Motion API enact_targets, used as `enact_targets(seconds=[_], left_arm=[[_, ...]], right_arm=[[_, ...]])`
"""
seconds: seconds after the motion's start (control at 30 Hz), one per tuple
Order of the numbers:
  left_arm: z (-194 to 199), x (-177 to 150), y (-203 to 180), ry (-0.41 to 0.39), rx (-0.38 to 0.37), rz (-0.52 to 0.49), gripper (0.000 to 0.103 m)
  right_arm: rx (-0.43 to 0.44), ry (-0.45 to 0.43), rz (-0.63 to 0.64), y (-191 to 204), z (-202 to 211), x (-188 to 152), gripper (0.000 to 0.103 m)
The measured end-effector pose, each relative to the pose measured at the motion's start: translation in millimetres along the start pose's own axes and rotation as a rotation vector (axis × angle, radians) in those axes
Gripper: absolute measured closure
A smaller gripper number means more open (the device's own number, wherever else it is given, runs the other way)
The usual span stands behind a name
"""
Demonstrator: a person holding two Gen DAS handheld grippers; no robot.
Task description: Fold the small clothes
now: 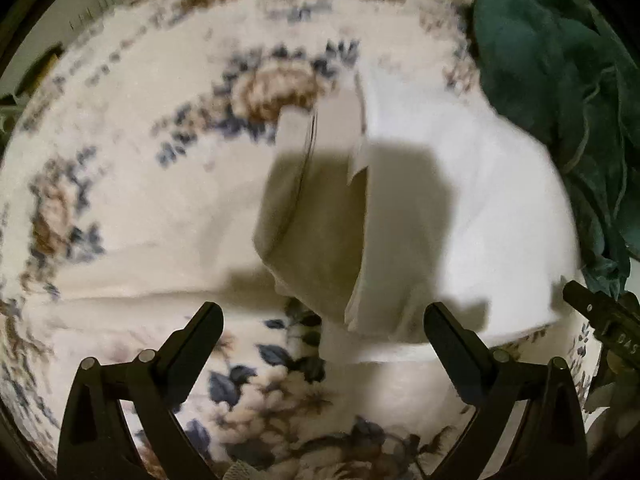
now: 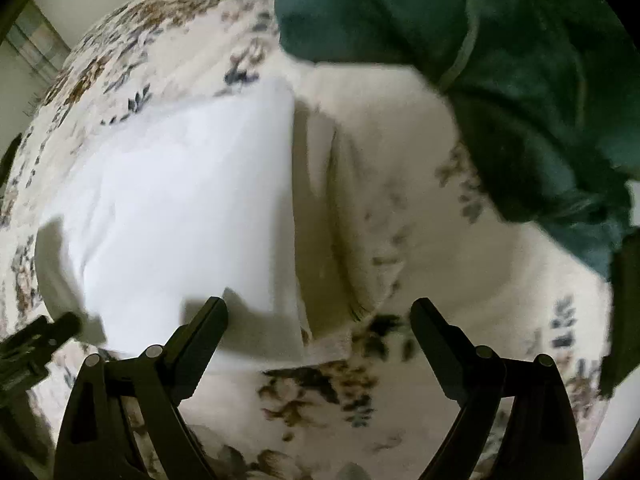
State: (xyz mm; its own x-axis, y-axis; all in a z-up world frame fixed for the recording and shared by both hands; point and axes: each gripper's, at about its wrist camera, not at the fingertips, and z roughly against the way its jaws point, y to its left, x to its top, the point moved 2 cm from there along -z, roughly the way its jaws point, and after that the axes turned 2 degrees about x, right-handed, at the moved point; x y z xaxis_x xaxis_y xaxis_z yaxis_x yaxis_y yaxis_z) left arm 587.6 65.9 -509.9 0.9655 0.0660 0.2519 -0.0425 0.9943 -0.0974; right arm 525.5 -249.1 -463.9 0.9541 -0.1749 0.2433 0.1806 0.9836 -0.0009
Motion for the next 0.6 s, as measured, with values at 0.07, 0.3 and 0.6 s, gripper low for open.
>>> enact_targets(seconds=[0.07,0.3,0.6], left_arm=[[25,0,-3,-0.037,0.025,-0.008,0.000],[115,-11,-19,-0.156,0.096,-0.062,0.000],[253,-55,-33,-0.282,0.097,-0.090,0.000]], right_arm=[[-0.046,-0.038,0.017,2,21,-3,0.002],[-0.094,-0.147,0.015,6,122,-28,0.000],[-0.108,-0.323,0.006,6,287,-82,0.000]])
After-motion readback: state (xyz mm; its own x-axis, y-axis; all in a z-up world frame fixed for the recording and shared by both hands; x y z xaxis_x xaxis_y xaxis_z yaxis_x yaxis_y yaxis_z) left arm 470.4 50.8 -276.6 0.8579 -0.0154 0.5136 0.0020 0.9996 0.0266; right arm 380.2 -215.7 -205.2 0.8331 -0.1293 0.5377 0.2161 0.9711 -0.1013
